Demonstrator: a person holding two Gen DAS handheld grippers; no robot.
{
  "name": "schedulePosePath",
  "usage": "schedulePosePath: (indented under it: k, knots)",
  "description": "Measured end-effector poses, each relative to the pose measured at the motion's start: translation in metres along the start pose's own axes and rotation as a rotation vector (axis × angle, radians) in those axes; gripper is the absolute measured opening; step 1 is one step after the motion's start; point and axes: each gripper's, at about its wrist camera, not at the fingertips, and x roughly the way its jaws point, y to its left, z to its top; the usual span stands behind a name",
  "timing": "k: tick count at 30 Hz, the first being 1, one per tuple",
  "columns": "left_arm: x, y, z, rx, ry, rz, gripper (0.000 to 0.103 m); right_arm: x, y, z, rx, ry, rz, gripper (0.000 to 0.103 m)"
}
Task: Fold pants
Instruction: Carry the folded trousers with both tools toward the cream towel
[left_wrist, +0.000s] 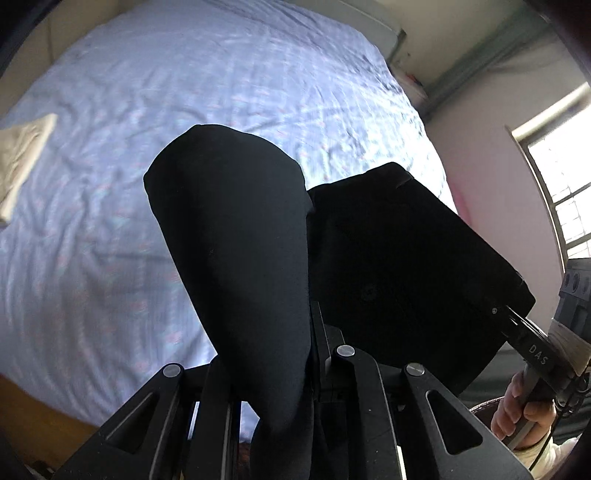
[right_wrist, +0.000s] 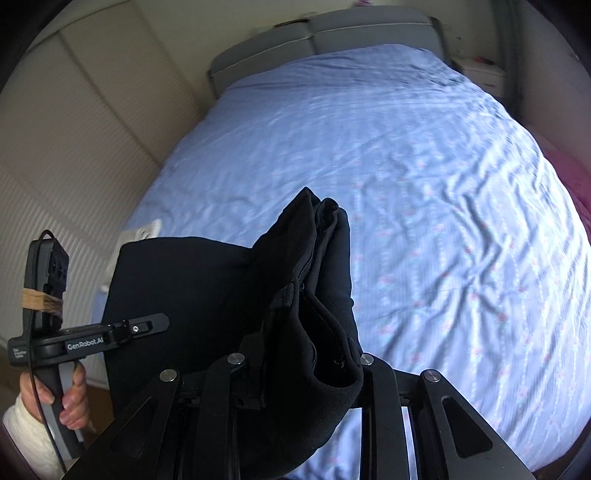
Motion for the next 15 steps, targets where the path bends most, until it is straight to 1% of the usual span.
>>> schedulePosePath:
  k: [3, 4, 5, 7, 10, 11, 13, 15]
  knots:
    - [-0.024, 0.019, -0.01, -0.003, -0.032, 0.0, 0.015, -0.002, 0.04, -0.009, -0.008, -0.011, 0.012, 0.025]
    - [-0.036, 0.032, -0.013, -0.002, -0.047, -0.002, 0.015, -0.002, 0.055, -0.012, -0.014, -0.018, 0.01, 0.025]
    - [-0.042, 0.039, -0.012, -0.002, -0.055, -0.005, 0.015, -0.002, 0.071, -0.015, -0.021, -0.026, 0.007, 0.025]
    - [-0.061, 0.062, -0.014, 0.0, -0.074, -0.02, 0.015, -0.002, 0.103, -0.022, -0.024, -0.049, -0.002, 0.025]
    - [-0.093, 0.104, -0.017, 0.014, -0.084, -0.025, 0.015, 0.001, 0.148, -0.032, 0.02, -0.068, -0.002, 0.025]
    - [-0.102, 0.114, -0.021, 0.027, -0.087, -0.023, 0.015, 0.003, 0.162, -0.036, 0.035, -0.073, 0.006, 0.025]
    - [-0.122, 0.136, -0.026, 0.067, -0.098, 0.008, 0.015, 0.011, 0.188, -0.042, 0.038, -0.076, 0.019, 0.025]
    - [-0.137, 0.16, -0.029, 0.055, -0.101, 0.025, 0.015, 0.018, 0.216, -0.046, 0.025, -0.059, 0.031, 0.025]
